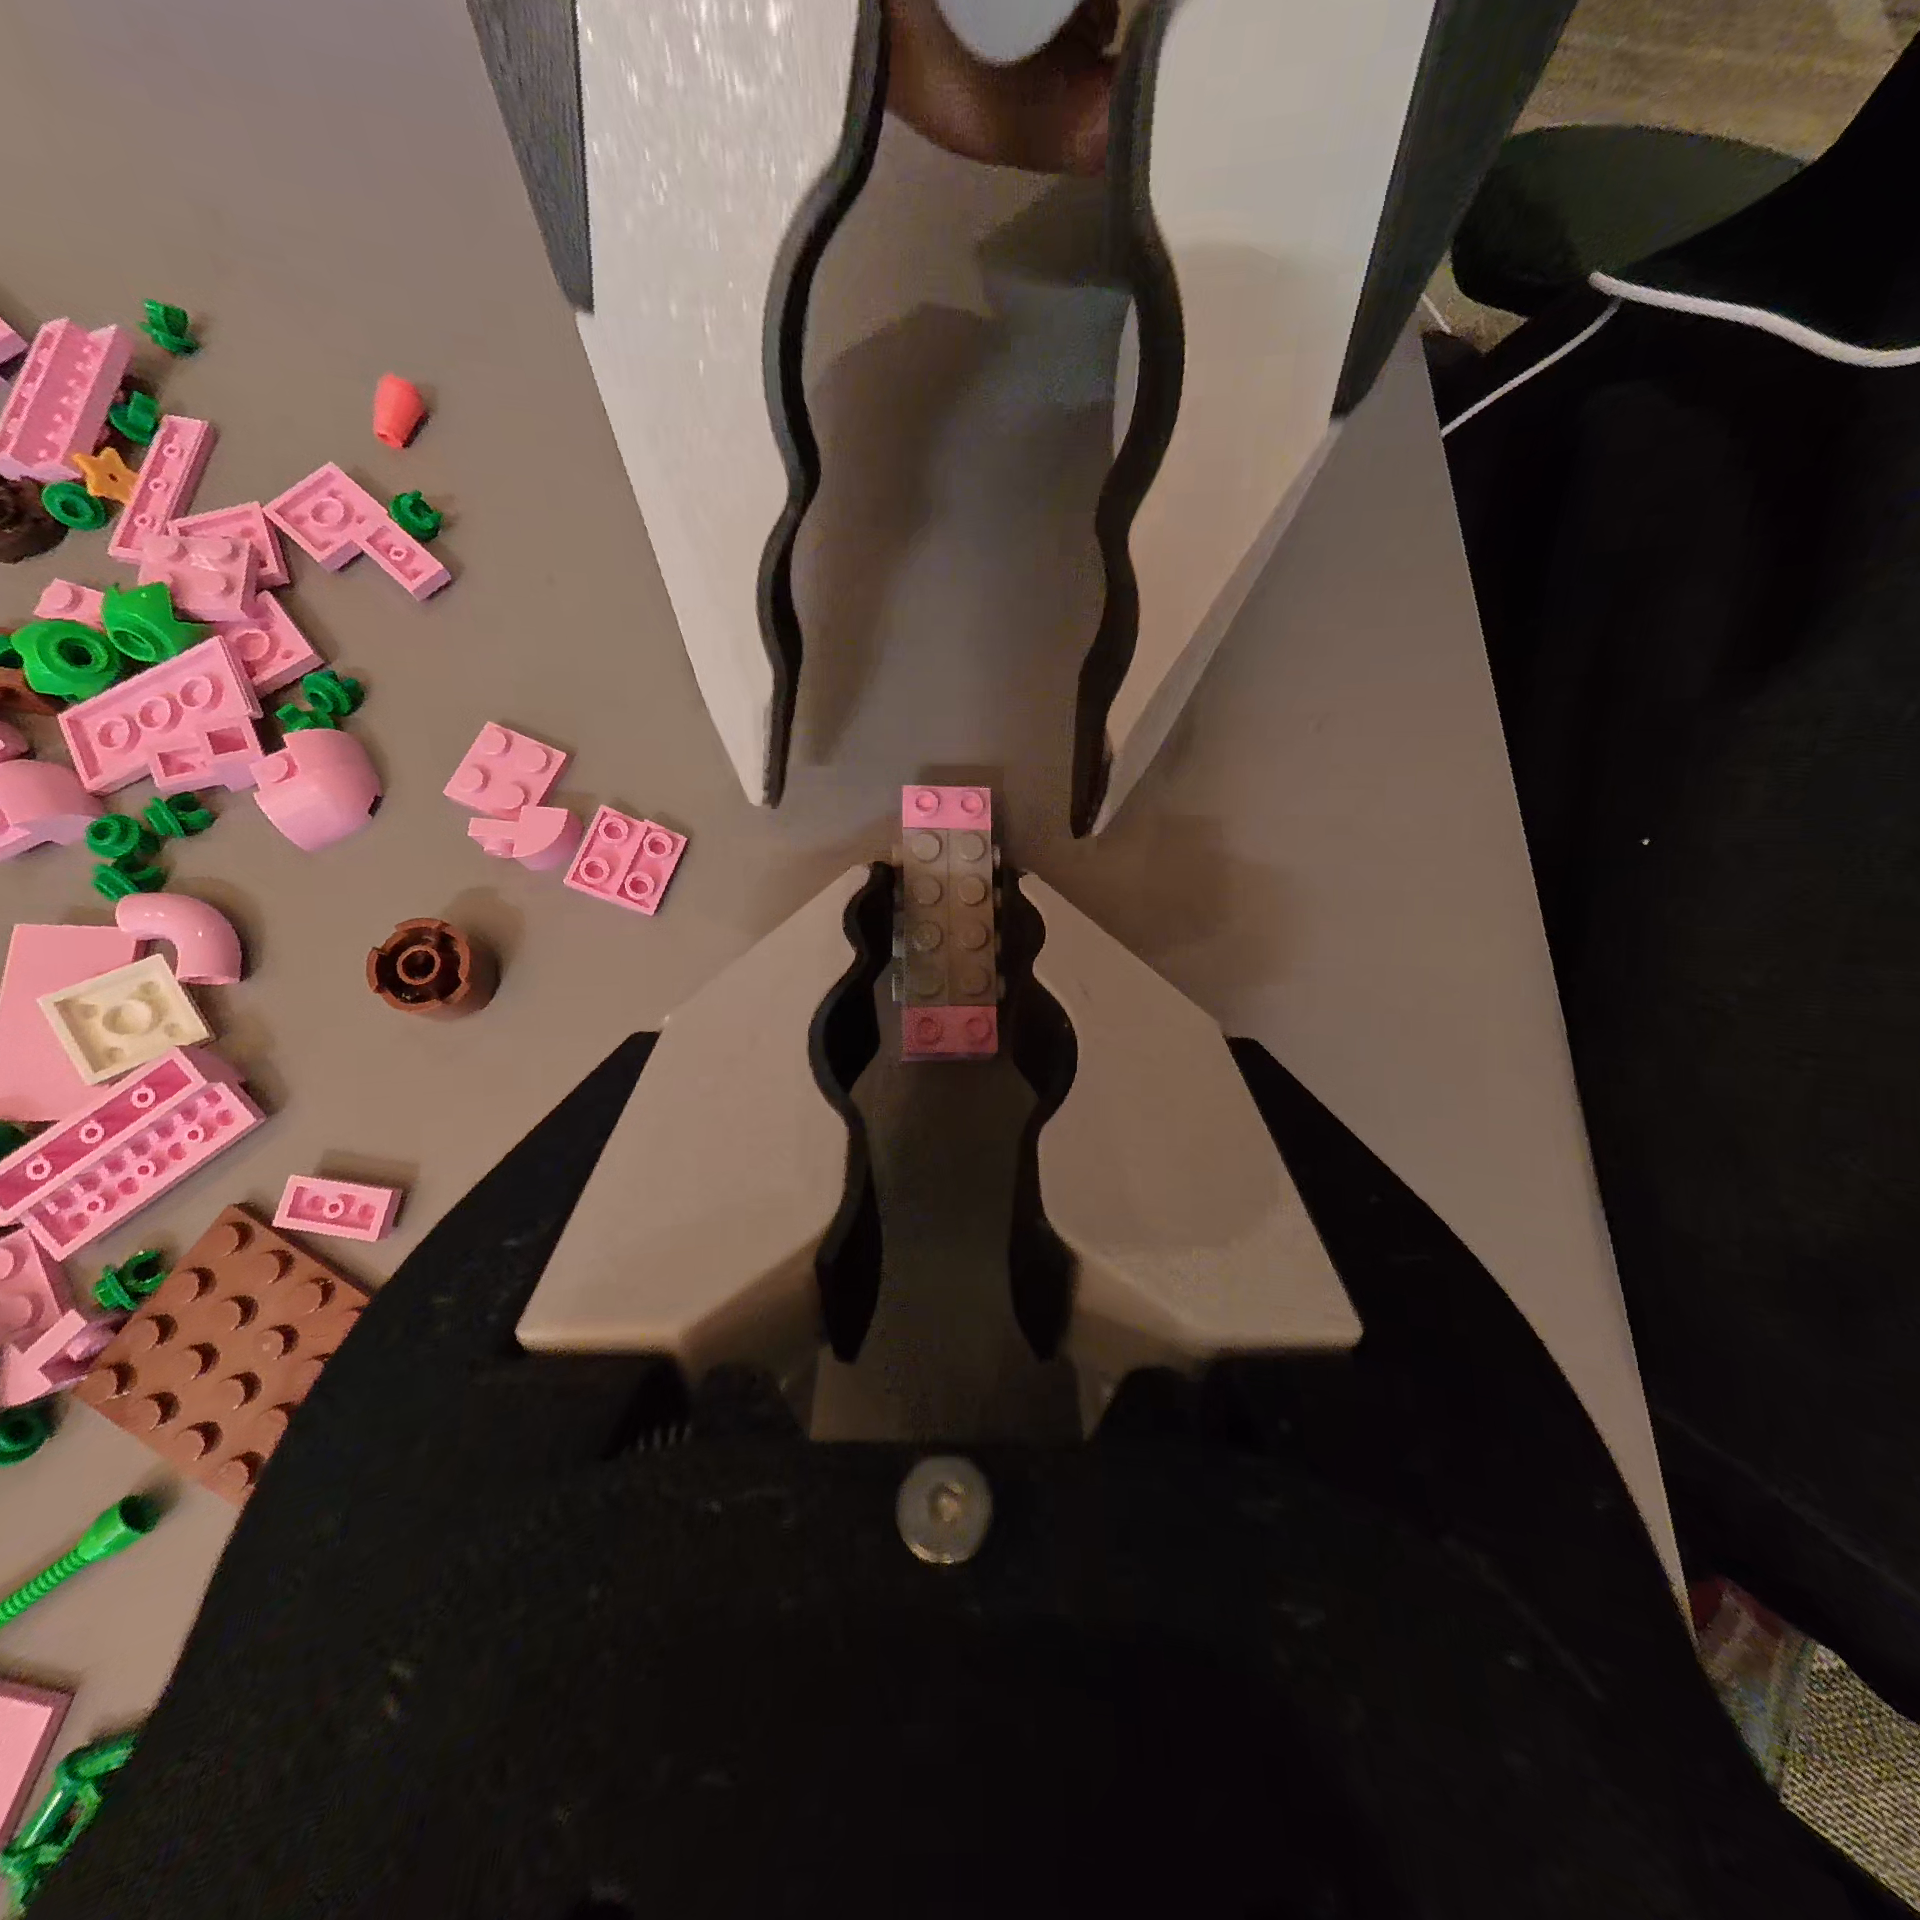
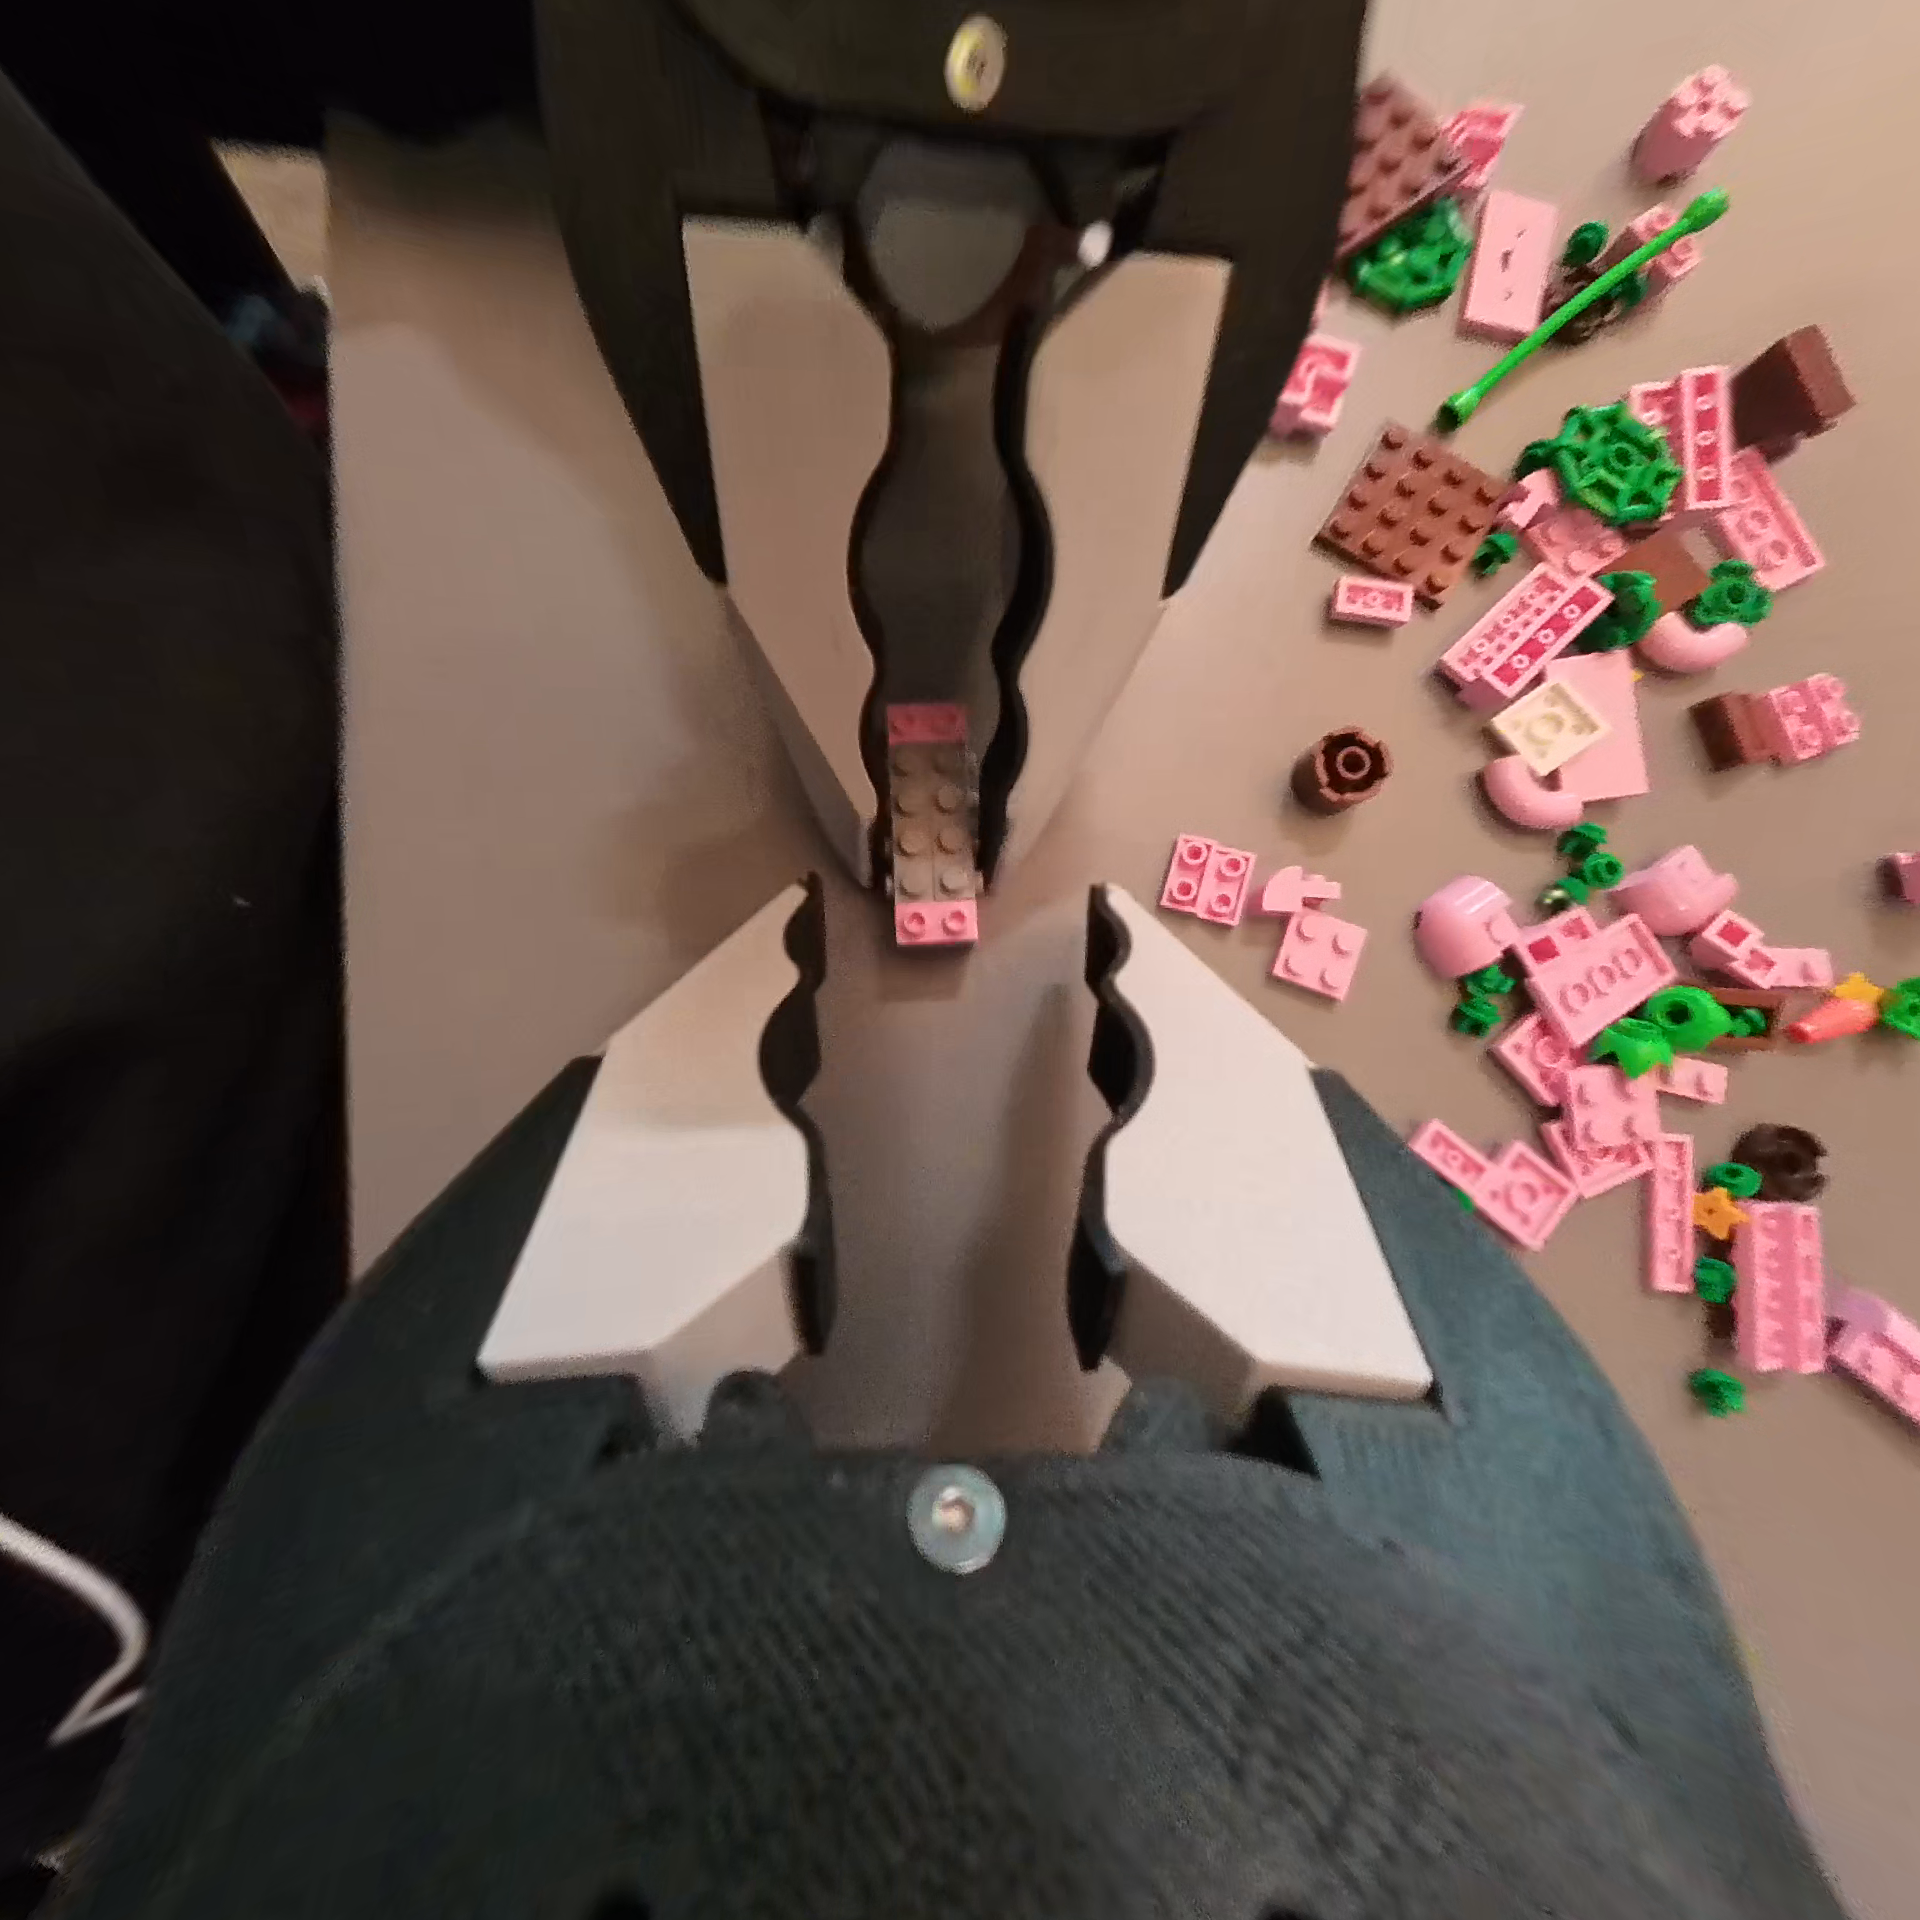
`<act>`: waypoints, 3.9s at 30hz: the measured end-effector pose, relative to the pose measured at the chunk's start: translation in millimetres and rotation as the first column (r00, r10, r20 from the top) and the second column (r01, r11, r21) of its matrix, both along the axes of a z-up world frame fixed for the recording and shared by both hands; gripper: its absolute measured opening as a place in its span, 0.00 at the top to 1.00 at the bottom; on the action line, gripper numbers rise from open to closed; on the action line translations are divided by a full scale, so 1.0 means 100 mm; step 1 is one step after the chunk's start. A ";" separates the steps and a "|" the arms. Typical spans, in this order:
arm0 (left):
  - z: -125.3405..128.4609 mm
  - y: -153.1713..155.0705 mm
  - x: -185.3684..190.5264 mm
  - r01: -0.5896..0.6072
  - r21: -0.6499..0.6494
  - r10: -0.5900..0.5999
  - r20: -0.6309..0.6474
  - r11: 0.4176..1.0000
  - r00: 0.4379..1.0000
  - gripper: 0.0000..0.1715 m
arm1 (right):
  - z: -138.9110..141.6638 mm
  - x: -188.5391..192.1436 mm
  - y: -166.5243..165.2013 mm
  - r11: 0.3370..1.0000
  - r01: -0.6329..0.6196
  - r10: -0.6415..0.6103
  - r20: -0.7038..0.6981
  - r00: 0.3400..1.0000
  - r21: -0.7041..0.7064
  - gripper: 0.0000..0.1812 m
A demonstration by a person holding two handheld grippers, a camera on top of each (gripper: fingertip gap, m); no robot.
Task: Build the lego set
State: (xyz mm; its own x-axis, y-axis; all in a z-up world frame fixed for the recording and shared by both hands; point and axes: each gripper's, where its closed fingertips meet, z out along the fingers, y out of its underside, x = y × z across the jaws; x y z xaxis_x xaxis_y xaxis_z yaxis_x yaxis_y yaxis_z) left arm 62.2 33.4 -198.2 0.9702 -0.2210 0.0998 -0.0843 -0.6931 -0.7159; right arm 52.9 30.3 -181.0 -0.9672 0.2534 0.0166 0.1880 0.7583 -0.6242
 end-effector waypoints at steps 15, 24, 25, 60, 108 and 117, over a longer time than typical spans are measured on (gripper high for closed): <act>0.00 0.00 0.00 -0.001 -0.003 0.001 0.014 1.000 1.000 0.89 | -0.03 0.03 0.01 1.000 0.016 -0.016 0.002 1.000 -0.019 1.00; -0.01 0.00 0.00 -0.004 -0.008 0.004 0.017 1.000 1.000 0.88 | -0.04 -0.02 -0.01 0.998 0.061 -0.061 0.013 0.998 -0.032 1.00; -0.01 0.00 0.00 -0.004 -0.007 0.005 0.014 1.000 1.000 0.88 | -0.04 -0.02 0.00 0.999 0.047 -0.047 -0.029 0.998 -0.005 1.00; 0.81 0.17 -0.24 0.055 0.406 0.252 -0.662 0.912 0.705 0.90 | 0.68 -0.23 -0.04 0.688 0.351 -0.221 0.278 0.935 -0.635 0.84; 1.13 0.06 0.04 -0.063 0.577 -0.006 0.117 0.814 0.993 0.92 | 1.08 0.02 -0.03 0.712 -0.025 -0.097 -0.134 0.986 -0.702 0.90; 1.12 0.07 0.03 -0.068 0.576 0.004 0.112 0.814 0.994 0.92 | 1.08 0.03 -0.04 0.707 -0.007 -0.081 -0.090 0.993 -0.707 0.92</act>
